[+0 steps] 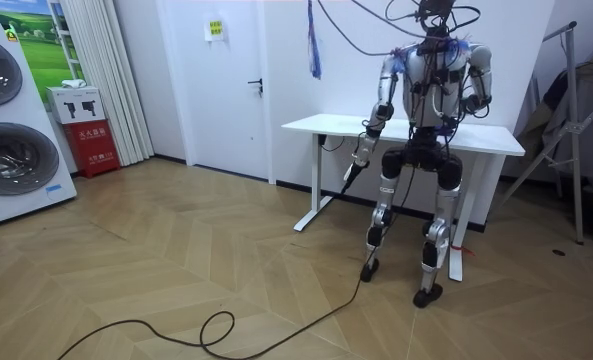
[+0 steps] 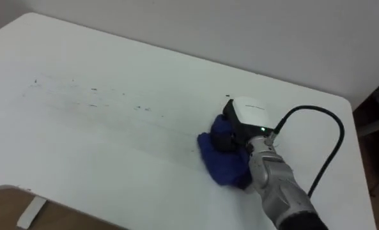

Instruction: Wipe table

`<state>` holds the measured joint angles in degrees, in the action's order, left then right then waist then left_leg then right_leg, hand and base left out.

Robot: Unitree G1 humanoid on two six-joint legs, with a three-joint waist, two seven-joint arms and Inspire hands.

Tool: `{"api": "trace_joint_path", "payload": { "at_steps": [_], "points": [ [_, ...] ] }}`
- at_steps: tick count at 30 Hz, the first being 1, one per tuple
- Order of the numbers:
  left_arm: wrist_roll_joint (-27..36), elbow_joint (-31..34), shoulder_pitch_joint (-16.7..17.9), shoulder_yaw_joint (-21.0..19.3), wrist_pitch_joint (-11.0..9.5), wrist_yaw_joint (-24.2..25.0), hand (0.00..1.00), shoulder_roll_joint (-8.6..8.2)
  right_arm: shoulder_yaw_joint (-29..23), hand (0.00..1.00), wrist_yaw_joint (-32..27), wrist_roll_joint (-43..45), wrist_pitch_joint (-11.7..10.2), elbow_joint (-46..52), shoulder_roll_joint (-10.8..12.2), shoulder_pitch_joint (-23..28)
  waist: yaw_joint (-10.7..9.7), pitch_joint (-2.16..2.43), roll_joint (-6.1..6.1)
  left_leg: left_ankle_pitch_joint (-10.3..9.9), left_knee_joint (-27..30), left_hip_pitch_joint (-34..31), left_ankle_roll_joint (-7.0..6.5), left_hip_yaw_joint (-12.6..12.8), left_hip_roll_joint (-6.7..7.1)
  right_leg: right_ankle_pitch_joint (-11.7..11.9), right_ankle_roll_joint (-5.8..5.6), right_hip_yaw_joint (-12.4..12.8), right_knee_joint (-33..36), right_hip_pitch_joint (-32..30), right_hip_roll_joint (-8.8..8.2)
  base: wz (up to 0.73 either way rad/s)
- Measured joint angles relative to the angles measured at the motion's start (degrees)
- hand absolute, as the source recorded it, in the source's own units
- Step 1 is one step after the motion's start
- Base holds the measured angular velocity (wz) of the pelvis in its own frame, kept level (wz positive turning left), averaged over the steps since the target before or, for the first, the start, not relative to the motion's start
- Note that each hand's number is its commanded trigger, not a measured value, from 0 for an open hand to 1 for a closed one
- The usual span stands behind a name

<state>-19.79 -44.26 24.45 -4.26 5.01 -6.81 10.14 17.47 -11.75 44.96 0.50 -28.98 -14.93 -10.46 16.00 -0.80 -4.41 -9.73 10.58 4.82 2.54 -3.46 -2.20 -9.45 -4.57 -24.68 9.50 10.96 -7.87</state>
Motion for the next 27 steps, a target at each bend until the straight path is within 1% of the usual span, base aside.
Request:
{"api": "trace_joint_path", "payload": {
  "at_steps": [3, 4, 5, 6, 7, 8, 10, 11, 15, 17, 20, 23, 25, 27],
  "points": [
    [-0.02, 0.42, -1.33, 0.01, -0.23, 0.15, 0.00, 0.01, -0.71, 1.00, -0.89, -0.38, -0.39, 0.52, 0.01, 2.02, -0.14, 0.37, 0.59, -0.01, -0.19, -0.02, 0.01, 0.10, 0.01, -0.05, -0.08, 0.01, 0.00, -0.03, -0.01, -0.01],
    [-0.32, 0.49, -1.95, 0.00, -0.25, 0.15, 0.00, 0.00, -0.91, 1.00, -0.90, -0.39, -0.47, 0.41, 0.00, 2.72, -0.24, 0.56, 0.79, -0.02, -0.22, 0.25, 0.01, 0.27, 0.01, -0.05, -0.08, 0.11, 0.01, 0.04, -0.02, -0.08],
    [-0.63, 0.60, -2.35, 0.00, -0.26, 0.19, 0.00, 0.00, -1.15, 0.98, -0.96, -0.39, -0.66, 0.32, -0.01, 3.17, -0.34, 0.66, 0.97, -0.03, -0.31, 0.60, 0.02, 0.45, 0.01, -0.05, -0.08, 0.25, 0.02, 0.22, -0.03, -0.09],
    [-0.65, 0.73, -2.49, 0.00, -0.26, 0.19, 0.00, 0.00, -1.36, 0.67, -1.04, -0.41, -0.81, 0.32, -0.01, 3.47, -0.42, 0.69, 1.03, -0.03, -0.36, 0.74, 0.03, 0.52, 0.01, -0.05, -0.08, 0.31, 0.03, 0.29, -0.04, -0.12],
    [-0.68, 1.04, -2.49, -0.01, -0.28, 0.18, 0.00, 0.00, -1.61, 0.40, -1.38, -0.48, -1.12, 0.34, 0.00, 4.08, -0.52, 0.76, 1.16, -0.04, -0.42, 0.92, 0.03, 0.80, 0.00, -0.05, -0.08, 0.47, 0.02, 0.31, -0.05, -0.12],
    [-0.68, 1.07, -2.85, 0.04, -0.29, 0.16, 0.00, -0.02, -1.83, 0.00, -1.64, -0.77, -1.49, 0.30, 0.00, 4.56, -0.89, 0.83, 1.28, -0.04, -0.37, 0.94, 0.03, 1.05, 0.00, -0.05, -0.08, 0.50, 0.01, 0.29, -0.11, -0.11],
    [-0.68, 1.17, -2.72, 0.02, -0.29, -0.09, 0.00, -0.04, -1.99, 0.00, -2.25, -1.23, -2.01, -0.04, 0.00, 5.16, -1.73, 0.83, 1.32, -0.04, -0.26, 0.94, 0.03, 1.28, -0.01, -0.05, -0.08, 0.65, 0.03, 0.22, -0.13, -0.10],
    [-0.68, 1.16, -2.59, 0.03, -0.29, -0.29, 0.00, -0.09, -2.38, 0.00, -2.61, -1.85, -2.23, -0.54, 0.00, 5.62, -1.80, 0.83, 1.36, -0.06, -0.29, 0.99, 0.04, 1.73, -0.08, -0.05, -0.08, 0.95, 0.02, 0.19, -0.12, -0.13],
    [-0.48, 1.16, -2.59, -0.04, -0.31, -0.55, 0.00, -0.18, -4.73, 0.00, -3.41, -2.39, -2.39, -2.68, -0.01, 7.17, -2.39, 0.84, 1.36, -0.20, -0.16, 0.98, 0.05, 2.01, -0.07, -0.05, -0.08, 1.34, 0.03, 0.24, -0.14, -0.06],
    [-0.45, 1.15, -2.38, 0.05, -0.31, -0.55, 0.00, -0.17, -5.37, 0.00, -4.37, -3.48, -3.18, -2.77, -0.04, 8.18, -3.65, 0.85, 1.39, -0.20, -0.07, 0.92, 0.05, 2.11, -0.08, -0.06, -0.07, 1.31, -0.04, 0.29, -0.14, 0.00],
    [-0.41, 1.01, -2.43, 0.12, -0.41, -0.64, 0.00, -0.18, -5.38, 0.00, -4.69, -4.26, -4.17, -2.22, -0.03, 8.37, -4.84, 0.89, 1.46, -0.20, -0.06, 0.97, 0.04, 2.43, -0.08, -0.06, -0.06, 1.59, -0.06, 0.21, -0.15, -0.05],
    [0.13, 1.46, -2.41, 0.13, -0.42, -1.79, 0.00, -0.30, -5.83, 0.00, -3.47, -4.40, -4.63, 1.44, -0.01, 9.83, -6.45, 0.91, 1.52, -0.24, -0.13, 1.01, -0.02, 2.85, -0.08, -0.06, -0.06, 2.26, -0.05, -0.03, -0.15, -0.08],
    [0.11, 1.68, -2.68, 0.08, -0.97, -1.81, 0.00, -0.30, -7.20, 0.00, -1.37, -4.32, -4.85, 5.31, 0.00, 11.90, -7.89, 0.93, 1.69, -0.26, -0.33, 0.96, -0.05, 3.26, -0.12, -0.06, -0.07, 2.76, -0.05, -0.45, -0.16, -0.12],
    [0.12, 2.03, -2.83, 0.06, -1.46, -1.80, 0.00, -0.32, -8.09, 0.00, -1.19, -4.36, -5.30, 7.12, 0.00, 13.45, -8.55, 1.02, 1.82, -0.25, -0.35, 1.01, -0.06, 4.18, -0.25, -0.05, -0.06, 3.66, 0.08, -1.04, -0.14, -0.20]
  ]
}}
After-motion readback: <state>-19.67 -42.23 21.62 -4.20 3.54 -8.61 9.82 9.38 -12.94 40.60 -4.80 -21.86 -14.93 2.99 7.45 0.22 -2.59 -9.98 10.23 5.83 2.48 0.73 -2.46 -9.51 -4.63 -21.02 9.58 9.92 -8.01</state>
